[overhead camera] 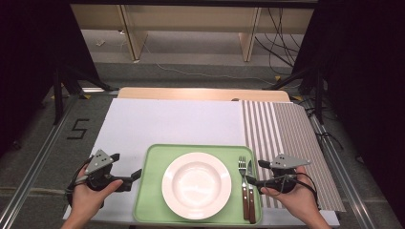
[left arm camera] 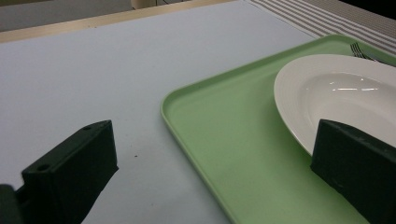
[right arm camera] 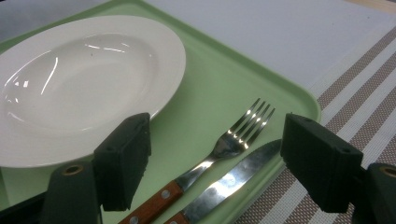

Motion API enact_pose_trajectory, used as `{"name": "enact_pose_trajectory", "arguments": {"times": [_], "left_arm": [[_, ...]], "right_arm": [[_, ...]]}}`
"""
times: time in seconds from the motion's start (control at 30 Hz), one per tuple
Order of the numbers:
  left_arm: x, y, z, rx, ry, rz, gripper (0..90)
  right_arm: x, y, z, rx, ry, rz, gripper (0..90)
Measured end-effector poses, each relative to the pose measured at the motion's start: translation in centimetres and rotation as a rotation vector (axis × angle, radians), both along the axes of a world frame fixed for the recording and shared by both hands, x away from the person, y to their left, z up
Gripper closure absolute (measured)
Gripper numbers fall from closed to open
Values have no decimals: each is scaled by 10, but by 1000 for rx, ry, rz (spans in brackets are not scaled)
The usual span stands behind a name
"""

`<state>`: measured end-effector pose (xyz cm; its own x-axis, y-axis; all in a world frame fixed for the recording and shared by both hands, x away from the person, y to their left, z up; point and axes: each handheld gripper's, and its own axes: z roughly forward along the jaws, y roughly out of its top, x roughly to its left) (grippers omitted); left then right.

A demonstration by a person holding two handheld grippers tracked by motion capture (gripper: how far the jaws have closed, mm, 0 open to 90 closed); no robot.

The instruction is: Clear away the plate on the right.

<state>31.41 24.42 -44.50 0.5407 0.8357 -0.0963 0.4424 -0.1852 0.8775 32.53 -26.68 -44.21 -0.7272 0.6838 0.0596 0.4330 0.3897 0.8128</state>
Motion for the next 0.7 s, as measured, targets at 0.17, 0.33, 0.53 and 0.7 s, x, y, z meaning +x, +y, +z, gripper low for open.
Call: {"name": "enact_pose_trajectory", "arguments": {"times": [0.17,0.33,0.53,0.7], "left_arm": [[-1,1,0,0,0,0,0],[-1,2,0,2,-2,-3,0],[0,1,0,1,-3,-1,0],[0,1,0,1,-2,2,0]], "right_arm": [[-3,-3,2,-9,-1,-9,256],[-4,-6,1,15,-12,-17,250],[-5,-10,3,10,-17,-26,249],[-5,-13,3,33,-32,-35,248]]}}
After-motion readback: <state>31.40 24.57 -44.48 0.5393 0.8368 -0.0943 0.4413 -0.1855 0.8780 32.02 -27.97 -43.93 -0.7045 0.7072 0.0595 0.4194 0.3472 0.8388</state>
